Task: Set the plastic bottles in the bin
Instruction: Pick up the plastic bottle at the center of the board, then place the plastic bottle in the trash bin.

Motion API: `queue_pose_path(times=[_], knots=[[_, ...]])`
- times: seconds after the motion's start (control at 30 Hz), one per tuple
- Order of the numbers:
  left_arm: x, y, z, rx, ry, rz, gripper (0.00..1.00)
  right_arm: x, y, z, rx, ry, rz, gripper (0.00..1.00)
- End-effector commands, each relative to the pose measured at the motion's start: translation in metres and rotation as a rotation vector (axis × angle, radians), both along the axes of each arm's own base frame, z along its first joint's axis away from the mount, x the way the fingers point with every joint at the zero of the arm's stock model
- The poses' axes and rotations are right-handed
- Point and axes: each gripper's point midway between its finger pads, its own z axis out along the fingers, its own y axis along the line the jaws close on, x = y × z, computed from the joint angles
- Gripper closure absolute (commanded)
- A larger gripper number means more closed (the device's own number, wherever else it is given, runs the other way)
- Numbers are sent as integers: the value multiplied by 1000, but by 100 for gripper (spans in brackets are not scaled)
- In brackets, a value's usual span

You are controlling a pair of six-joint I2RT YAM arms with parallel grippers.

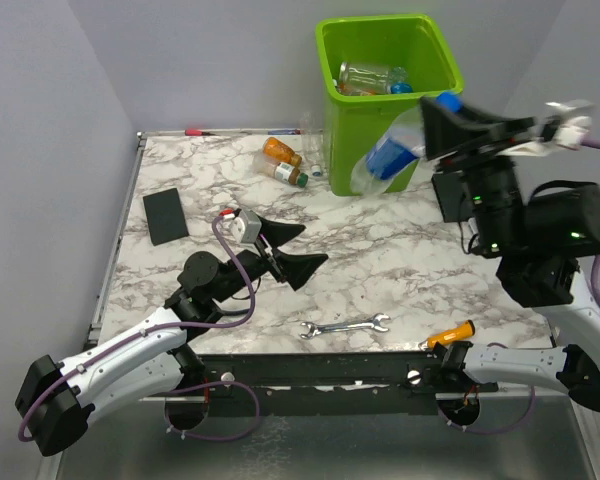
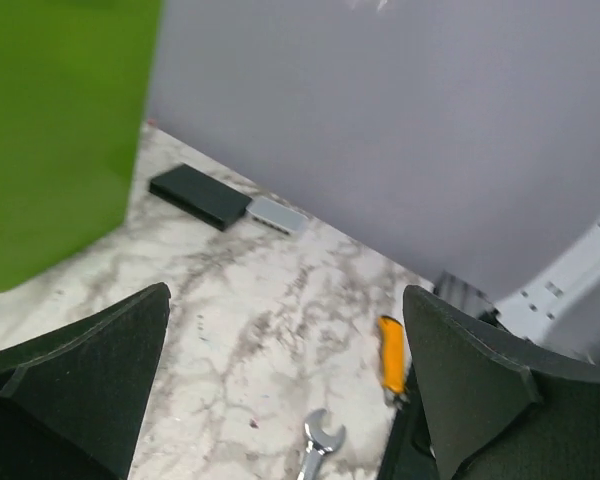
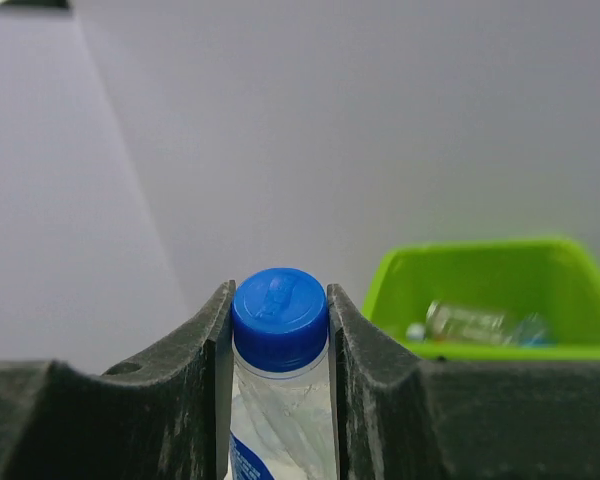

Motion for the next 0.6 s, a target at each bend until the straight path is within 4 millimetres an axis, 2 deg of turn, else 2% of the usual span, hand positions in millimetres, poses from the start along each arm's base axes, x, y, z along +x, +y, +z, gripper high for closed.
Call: queue_pose_path(times=[0.0, 0.07, 0.1, 0.17, 0.2, 0.23, 0.33, 0.47, 0.57], knots=[[33, 30, -3, -4, -14, 264, 1, -11, -85, 95, 224, -308, -365, 100], [36, 34, -5, 1, -17, 297, 1, -13, -87, 122, 264, -400, -415, 100], [38, 35, -7, 5, -14, 310, 1, -7, -77, 132, 248, -421, -423, 100], [39, 36, -9, 15, -13, 323, 1, 14, -59, 146, 220, -435, -439, 100], [39, 36, -9, 19, -14, 325, 1, 30, -50, 150, 201, -423, -433, 100], [40, 36, -10, 24, -15, 327, 1, 50, -50, 154, 195, -408, -435, 100], [41, 36, -12, 38, -13, 336, 1, 105, -45, 153, 193, -354, -400, 100], [43, 39, -15, 55, -13, 362, 1, 162, -59, 142, 230, -347, -437, 100], [44, 40, -18, 72, -15, 381, 1, 208, -75, 123, 297, -323, -389, 100]])
